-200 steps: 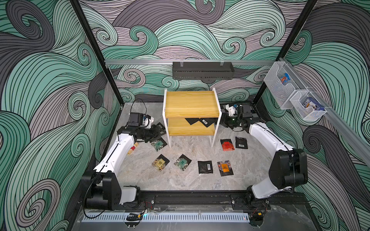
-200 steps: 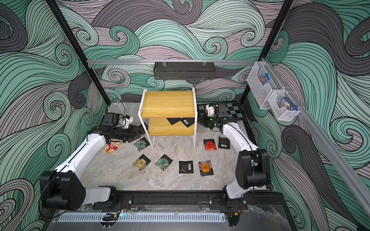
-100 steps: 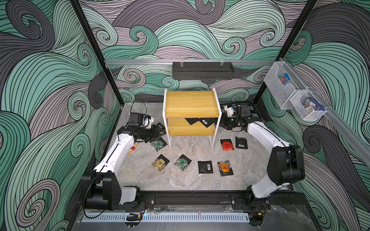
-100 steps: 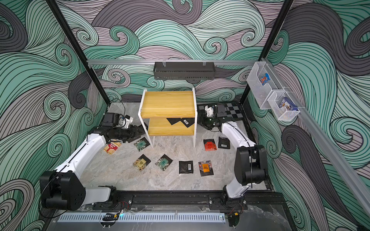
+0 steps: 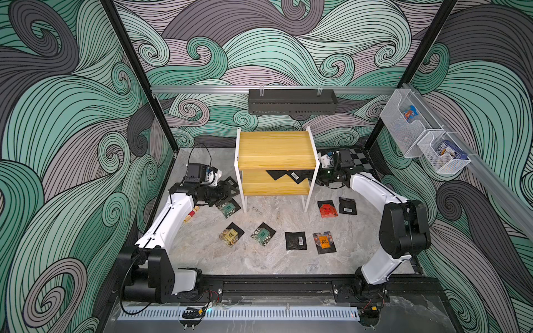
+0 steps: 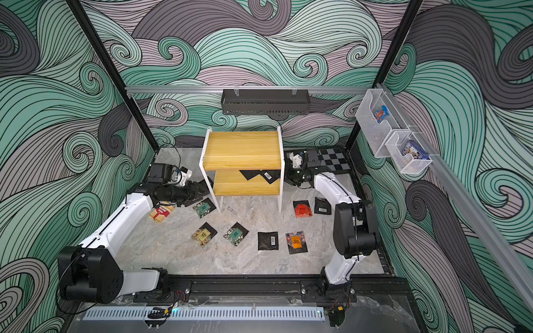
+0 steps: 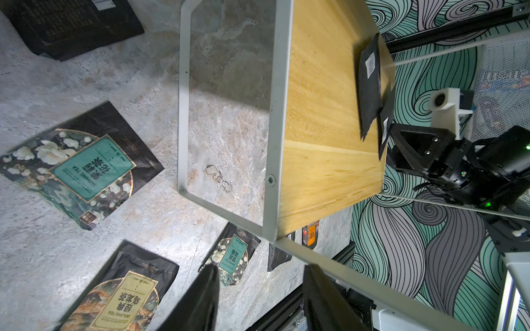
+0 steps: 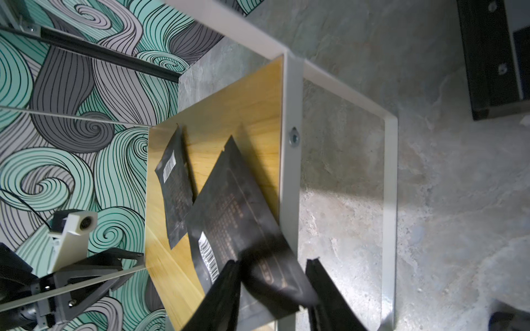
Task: Remove the tea bags from the shelf
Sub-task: Pick up the tea bag from the shelf, then place the tea bag at the center of the board.
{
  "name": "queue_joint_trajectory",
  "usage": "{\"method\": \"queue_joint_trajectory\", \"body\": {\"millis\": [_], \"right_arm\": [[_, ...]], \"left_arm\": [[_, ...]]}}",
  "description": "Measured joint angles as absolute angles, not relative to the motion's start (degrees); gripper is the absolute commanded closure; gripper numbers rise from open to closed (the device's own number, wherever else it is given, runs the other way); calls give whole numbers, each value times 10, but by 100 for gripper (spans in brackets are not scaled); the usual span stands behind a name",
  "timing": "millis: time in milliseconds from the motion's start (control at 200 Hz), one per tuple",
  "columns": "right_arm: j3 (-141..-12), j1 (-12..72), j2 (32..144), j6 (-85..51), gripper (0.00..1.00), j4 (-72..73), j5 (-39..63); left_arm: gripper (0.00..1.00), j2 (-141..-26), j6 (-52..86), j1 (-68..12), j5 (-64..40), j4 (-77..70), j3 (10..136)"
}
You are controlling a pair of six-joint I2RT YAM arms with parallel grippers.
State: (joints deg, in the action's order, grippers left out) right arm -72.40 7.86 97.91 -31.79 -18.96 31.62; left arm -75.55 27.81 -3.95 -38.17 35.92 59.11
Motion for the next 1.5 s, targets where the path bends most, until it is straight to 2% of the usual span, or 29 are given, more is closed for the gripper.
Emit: {"method": "queue_joint_trajectory", "body": {"millis": [115,340,505,901,1301,1501], "right_arm": [[-718,69,969,-317,72,-189,314],[-704,54,946,-319,92,-192,304],[-694,48,921,-320,96,-196,301],[-644,11,811,-334,99,-196,288],[-503,-110,642,-373,99,-219,259],[-443,-140,577,-386,99,-263,220]], "left_arm": [[49,-756,278,-39,-382,359,591],[49,-765,278,-39,-382,359,591],[49,-765,277,-39,-382,359,591],[49,-765,276,-39,-387,359,591],[49,-765,274,-39,-388,360,591],[49,-759,274,-39,-389,361,591]]}}
